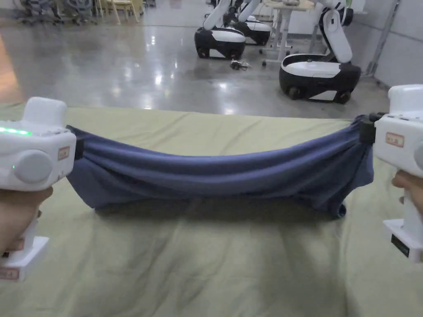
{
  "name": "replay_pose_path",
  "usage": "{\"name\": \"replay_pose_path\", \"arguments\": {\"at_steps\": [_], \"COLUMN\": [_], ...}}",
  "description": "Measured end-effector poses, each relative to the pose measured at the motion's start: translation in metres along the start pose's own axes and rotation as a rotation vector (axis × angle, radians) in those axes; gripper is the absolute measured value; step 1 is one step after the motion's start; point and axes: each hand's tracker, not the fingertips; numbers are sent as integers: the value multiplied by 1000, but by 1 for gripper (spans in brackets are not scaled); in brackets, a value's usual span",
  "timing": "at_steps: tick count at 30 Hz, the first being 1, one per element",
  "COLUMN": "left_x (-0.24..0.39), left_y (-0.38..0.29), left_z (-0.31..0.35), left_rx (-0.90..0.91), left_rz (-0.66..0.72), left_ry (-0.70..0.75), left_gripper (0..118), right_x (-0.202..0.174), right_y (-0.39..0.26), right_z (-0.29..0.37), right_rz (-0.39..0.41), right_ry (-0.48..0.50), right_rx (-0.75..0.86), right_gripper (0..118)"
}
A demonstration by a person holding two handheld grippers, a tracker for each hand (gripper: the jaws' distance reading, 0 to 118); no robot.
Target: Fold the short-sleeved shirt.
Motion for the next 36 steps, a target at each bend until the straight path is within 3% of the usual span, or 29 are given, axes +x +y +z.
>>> {"name": "replay_pose_path", "arguments": {"at_steps": [8, 13, 22, 29, 32, 34, 35, 36], "left_x": [-5, -22, -37, -32, -22, -16, -16, -17], "left_y": [-71, -92, -140, -204, -232, -251, -258, -264], "left_z": [83, 163, 306, 352, 350, 344, 341, 339], "left_rx": [-60, -41, -33, -159, -245, -269, -278, -295], "left_rz": [117, 162, 136, 47, -49, -93, -84, -71], "left_ry": [-33, -49, -122, -188, -194, -198, -195, -186], "left_gripper": [2, 2, 2, 2, 3, 6, 15, 32], "right_x": [-3, 13, 30, 36, 33, 36, 36, 37], "right_y": [-72, -98, -127, -199, -232, -265, -274, -281], "right_z": [91, 179, 336, 400, 402, 388, 387, 385], "right_rz": [-8, -63, -81, -49, 6, 59, 56, 34], "right_ry": [23, 48, 102, 140, 131, 115, 122, 144], "right_rx": [-39, -19, -32, -192, -292, -338, -347, -383], "right_gripper": [2, 2, 2, 2, 2, 2, 2, 3]}}
